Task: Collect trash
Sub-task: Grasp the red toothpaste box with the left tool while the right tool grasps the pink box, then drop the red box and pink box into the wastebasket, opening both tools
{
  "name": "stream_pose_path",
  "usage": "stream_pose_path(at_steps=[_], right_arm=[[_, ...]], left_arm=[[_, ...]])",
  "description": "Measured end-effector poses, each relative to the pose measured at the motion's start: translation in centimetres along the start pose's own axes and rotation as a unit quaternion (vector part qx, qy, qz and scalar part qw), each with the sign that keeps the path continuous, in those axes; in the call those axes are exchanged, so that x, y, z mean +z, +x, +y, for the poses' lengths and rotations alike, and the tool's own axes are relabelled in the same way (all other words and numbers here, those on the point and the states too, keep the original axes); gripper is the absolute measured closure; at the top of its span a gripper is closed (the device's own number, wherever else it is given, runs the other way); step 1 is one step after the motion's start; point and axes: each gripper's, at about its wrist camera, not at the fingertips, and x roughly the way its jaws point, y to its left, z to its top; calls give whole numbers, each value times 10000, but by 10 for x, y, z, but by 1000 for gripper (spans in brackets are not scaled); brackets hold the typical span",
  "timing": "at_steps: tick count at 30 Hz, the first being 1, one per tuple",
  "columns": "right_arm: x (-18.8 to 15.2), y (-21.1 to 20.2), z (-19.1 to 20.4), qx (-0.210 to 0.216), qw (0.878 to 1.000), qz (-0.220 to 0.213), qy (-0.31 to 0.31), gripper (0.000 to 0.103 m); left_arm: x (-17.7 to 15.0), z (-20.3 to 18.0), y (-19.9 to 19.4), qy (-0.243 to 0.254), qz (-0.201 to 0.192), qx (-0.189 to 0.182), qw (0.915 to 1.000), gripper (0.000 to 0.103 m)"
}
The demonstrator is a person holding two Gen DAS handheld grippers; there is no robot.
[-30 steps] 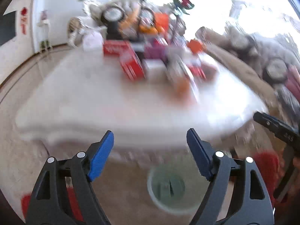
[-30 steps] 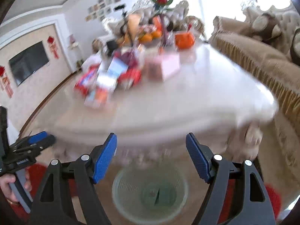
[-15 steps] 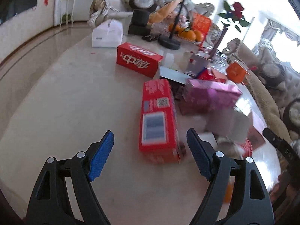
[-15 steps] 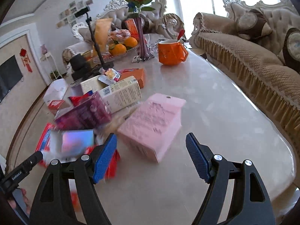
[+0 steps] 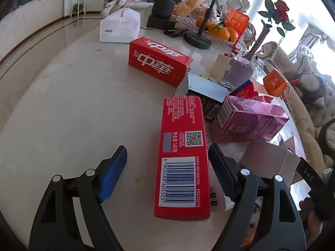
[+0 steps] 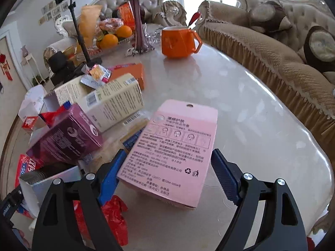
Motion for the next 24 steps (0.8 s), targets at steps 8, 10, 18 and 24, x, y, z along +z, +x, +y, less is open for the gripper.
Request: stream_pose_path(at_steps=[8,10,18,24], right_arm=[[-8,-16,-26,823,9966,-61,65,36],[-10,-26,-36,908,9957,-125,122,37],[-29,-104,-67,2013,9780,-529,112,38],[-103,-185,-78,2703,9583,-669,-643,37]], left_arm=[[-2,-2,-6,384,-65,-78,9992,67],[-2,1,-13,408,-135,-121,9990,67],[-30,8,-99,822,-812,-322,9928,67],[-116,9,-172,1142,-947,-1009,9838,67]])
